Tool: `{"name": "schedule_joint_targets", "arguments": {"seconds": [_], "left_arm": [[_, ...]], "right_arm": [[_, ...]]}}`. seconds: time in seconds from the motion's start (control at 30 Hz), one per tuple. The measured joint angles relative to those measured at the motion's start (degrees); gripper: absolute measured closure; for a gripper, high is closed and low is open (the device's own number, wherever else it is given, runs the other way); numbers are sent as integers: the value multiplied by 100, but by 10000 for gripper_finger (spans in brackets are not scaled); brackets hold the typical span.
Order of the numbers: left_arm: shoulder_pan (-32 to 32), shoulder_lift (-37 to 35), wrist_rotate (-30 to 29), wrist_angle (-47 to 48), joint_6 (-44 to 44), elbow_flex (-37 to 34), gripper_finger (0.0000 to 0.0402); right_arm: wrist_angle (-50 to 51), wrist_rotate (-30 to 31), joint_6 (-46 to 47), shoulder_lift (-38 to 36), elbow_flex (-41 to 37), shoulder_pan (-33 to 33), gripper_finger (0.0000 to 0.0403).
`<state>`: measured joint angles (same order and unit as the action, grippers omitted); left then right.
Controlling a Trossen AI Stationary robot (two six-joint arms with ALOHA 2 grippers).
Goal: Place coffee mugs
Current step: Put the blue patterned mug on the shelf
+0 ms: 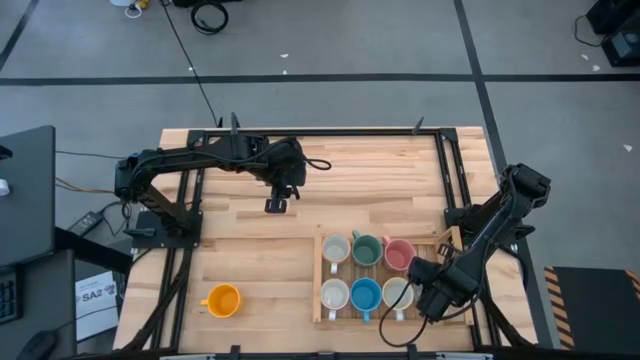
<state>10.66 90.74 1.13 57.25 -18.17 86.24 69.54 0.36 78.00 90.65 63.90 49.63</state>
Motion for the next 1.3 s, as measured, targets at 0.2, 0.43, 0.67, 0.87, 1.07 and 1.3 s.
{"name": "schedule_joint_targets", "arguments": {"seconds": [0.2, 0.43, 0.67, 0.87, 1.07, 1.3], "left_arm": [[0, 0, -1, 0, 2, 0, 273], [0, 0, -1, 0, 2, 0, 273], [0, 0, 0, 0, 2, 0, 273], [0, 0, 0, 0, 1, 0, 273], [-1, 0, 0, 0, 0, 0, 273], [0, 0, -1, 0, 2, 0, 273]], "right_arm": [[-74, -115, -12, 1, -5, 0, 366], [-72, -142, -10, 7, -5, 0, 357], [-70, -151, -26, 11, -5, 0, 349], [-68, -151, -22, 11, -5, 0, 345], [-65, -151, -17, 11, -5, 0, 321], [-63, -151, -20, 13, -5, 0, 280]]}}
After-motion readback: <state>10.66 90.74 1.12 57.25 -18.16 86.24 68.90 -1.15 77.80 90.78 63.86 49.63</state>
